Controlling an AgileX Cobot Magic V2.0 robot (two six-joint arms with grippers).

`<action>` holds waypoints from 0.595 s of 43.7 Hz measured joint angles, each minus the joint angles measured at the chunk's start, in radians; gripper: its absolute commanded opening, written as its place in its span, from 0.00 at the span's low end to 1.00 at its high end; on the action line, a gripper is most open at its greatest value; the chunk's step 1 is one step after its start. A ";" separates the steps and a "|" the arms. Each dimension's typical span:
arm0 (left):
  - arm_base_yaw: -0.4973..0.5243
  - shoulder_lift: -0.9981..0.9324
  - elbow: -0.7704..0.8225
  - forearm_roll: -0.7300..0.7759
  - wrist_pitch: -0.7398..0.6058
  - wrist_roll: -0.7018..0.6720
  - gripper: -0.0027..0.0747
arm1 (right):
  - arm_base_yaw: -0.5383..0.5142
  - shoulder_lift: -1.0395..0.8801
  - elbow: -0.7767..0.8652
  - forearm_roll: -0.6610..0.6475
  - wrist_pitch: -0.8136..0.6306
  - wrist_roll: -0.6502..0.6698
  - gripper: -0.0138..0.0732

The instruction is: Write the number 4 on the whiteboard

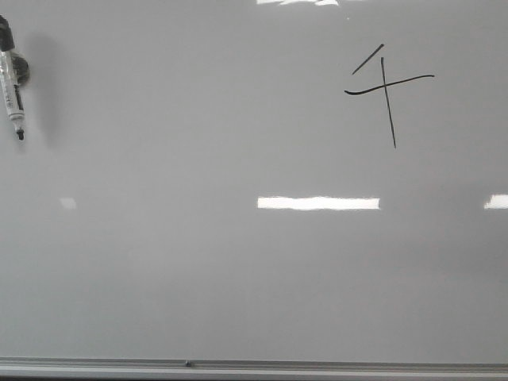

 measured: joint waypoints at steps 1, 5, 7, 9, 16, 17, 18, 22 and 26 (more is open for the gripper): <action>0.000 0.000 0.000 0.000 0.000 0.000 0.01 | -0.002 0.000 0.000 0.000 -0.001 0.002 0.08; 0.000 0.000 0.000 0.000 0.000 0.000 0.01 | -0.011 0.000 0.000 0.000 -0.003 0.004 0.08; 0.000 0.000 0.000 0.000 0.000 0.000 0.01 | -0.015 0.000 0.000 0.000 -0.005 0.006 0.08; 0.000 0.000 0.000 0.000 0.000 0.000 0.01 | -0.017 0.000 0.000 0.000 -0.005 0.006 0.08; 0.000 0.000 0.000 0.000 0.000 0.000 0.01 | -0.021 0.000 0.000 0.000 -0.005 0.006 0.08; 0.000 0.000 0.000 0.000 0.000 0.000 0.01 | -0.021 0.000 0.000 0.000 -0.005 0.006 0.08; 0.000 0.000 0.000 0.000 0.000 0.000 0.01 | -0.021 0.000 0.000 0.000 -0.005 0.006 0.08; 0.000 0.000 0.000 0.000 0.000 0.000 0.01 | -0.021 0.000 0.000 0.000 -0.005 0.006 0.08; 0.000 0.000 0.000 0.000 0.000 0.000 0.01 | -0.021 0.000 0.000 0.000 -0.005 0.006 0.08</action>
